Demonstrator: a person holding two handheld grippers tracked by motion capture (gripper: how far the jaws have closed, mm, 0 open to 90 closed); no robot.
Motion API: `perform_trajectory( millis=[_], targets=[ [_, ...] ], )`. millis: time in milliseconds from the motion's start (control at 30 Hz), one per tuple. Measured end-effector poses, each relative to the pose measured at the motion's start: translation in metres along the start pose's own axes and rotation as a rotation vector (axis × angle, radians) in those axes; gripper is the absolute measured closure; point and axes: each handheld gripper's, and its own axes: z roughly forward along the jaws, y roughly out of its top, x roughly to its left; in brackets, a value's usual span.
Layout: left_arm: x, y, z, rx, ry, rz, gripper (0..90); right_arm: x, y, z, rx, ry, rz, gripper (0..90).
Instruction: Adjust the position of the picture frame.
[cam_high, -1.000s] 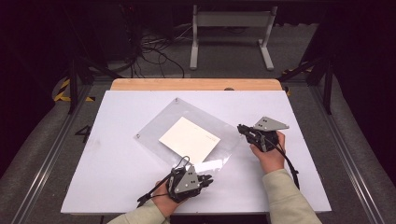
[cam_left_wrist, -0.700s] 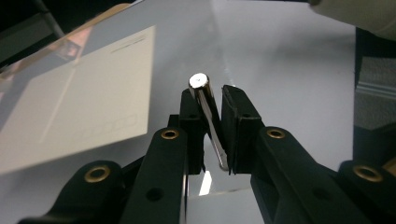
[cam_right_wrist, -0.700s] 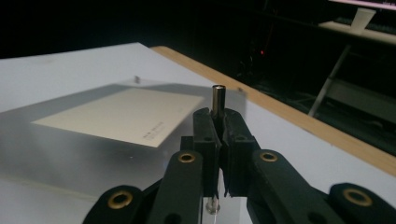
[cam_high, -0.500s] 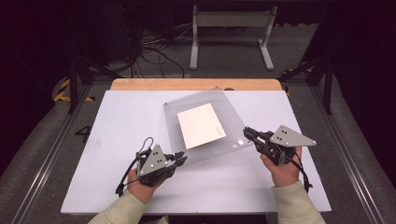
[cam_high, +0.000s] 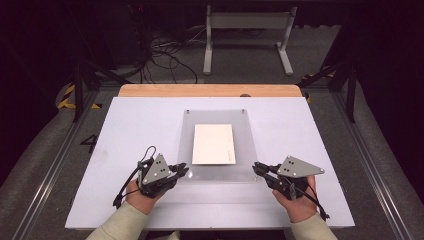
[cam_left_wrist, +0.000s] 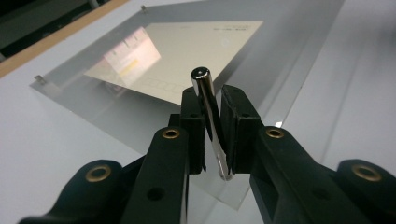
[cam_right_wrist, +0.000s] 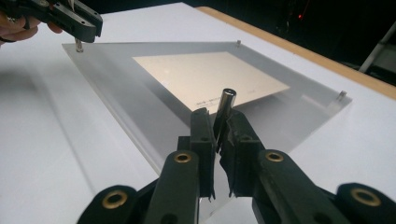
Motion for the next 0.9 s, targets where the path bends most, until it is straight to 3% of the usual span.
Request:
perform_trajectory(
  millis=[167, 300, 367, 467, 567, 700, 900],
  targets=[
    [-0.005, -0.007, 0.005, 0.045, -0.047, 0.008, 81.1, 0.001, -0.011, -0.001, 0.045, 0.03, 0.005, 83.0],
    [-0.008, -0.012, 0.015, 0.123, -0.084, 0.032, 82.2, 0.001, -0.023, 0.004, 0.1, 0.063, 0.016, 83.9],
    [-0.006, -0.013, 0.019, 0.134, -0.086, 0.047, 82.1, 0.0, -0.026, 0.006, 0.119, 0.069, 0.022, 84.1],
    [0.001, -0.013, 0.026, 0.13, -0.064, 0.015, 82.8, -0.002, -0.027, 0.011, 0.126, 0.043, 0.016, 84.2],
    [0.013, -0.016, 0.038, 0.138, -0.056, -0.048, 84.0, -0.01, -0.028, 0.022, 0.127, 0.035, 0.035, 84.5],
    [0.014, -0.02, 0.049, 0.177, -0.058, -0.045, 84.2, -0.015, -0.033, 0.032, 0.161, 0.012, 0.036, 84.6],
    [0.014, -0.021, 0.05, 0.167, -0.064, -0.051, 83.8, -0.017, -0.037, 0.033, 0.156, 0.013, 0.05, 84.1]
  ],
)
